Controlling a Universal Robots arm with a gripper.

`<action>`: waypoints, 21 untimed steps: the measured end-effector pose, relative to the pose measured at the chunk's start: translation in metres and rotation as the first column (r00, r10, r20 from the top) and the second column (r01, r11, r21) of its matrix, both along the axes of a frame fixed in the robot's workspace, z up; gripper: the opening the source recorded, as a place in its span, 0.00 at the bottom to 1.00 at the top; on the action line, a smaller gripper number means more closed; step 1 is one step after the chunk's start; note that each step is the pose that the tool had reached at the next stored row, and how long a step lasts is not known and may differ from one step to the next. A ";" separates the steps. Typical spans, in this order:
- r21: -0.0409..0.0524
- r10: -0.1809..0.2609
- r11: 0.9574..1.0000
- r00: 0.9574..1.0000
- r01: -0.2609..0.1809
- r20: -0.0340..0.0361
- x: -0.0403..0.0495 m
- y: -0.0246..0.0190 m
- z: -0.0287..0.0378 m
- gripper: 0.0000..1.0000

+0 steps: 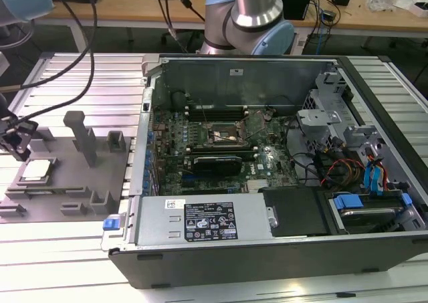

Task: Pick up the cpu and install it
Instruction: 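Pick up the cpu and move it towards the insertion slot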

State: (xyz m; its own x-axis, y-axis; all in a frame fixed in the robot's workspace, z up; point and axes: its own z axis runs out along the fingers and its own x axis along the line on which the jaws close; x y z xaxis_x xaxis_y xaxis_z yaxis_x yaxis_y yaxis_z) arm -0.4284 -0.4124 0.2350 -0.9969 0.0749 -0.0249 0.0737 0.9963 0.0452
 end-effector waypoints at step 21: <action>0.000 0.004 1.000 1.000 -0.004 0.000 0.0048 -0.0013 -0.0234 0.11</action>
State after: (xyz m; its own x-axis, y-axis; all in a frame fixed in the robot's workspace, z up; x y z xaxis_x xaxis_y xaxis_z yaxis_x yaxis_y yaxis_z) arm -0.4236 -0.4137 0.2116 -0.9972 0.0709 -0.0248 0.0698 0.9965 0.0450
